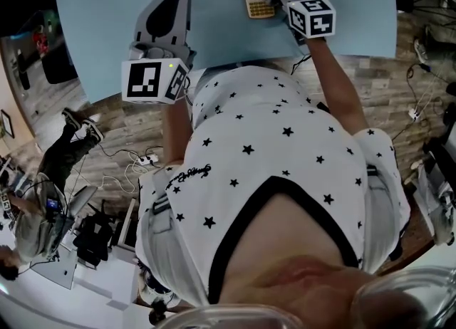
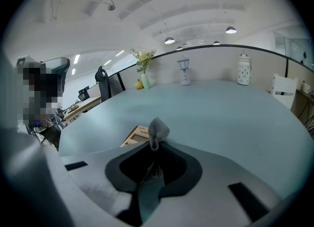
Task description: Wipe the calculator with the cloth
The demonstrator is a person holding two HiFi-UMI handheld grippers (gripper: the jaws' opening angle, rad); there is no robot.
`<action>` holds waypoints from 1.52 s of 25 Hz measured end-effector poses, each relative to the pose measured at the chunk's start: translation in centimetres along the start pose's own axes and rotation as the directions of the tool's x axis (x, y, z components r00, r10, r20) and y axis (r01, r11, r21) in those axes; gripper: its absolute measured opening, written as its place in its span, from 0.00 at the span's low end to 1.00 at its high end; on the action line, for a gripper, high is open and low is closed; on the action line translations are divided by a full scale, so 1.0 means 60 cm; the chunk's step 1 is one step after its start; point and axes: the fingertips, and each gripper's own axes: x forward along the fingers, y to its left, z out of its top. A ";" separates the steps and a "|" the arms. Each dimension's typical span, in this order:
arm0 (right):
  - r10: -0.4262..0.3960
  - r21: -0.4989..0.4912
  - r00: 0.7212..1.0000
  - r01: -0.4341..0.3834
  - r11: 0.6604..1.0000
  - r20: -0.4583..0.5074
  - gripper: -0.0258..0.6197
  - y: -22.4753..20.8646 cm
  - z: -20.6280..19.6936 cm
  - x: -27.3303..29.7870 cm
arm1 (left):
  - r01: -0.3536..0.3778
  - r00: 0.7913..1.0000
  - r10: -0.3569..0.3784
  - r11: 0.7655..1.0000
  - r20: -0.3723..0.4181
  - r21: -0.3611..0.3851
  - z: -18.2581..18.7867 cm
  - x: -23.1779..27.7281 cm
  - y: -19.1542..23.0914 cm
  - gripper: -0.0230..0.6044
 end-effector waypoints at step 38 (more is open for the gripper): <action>0.147 -0.097 0.988 -0.150 0.984 -0.039 0.11 0.127 -0.020 -0.004 | 0.058 0.998 -0.058 0.998 0.014 0.018 0.018 0.006 -0.009 0.09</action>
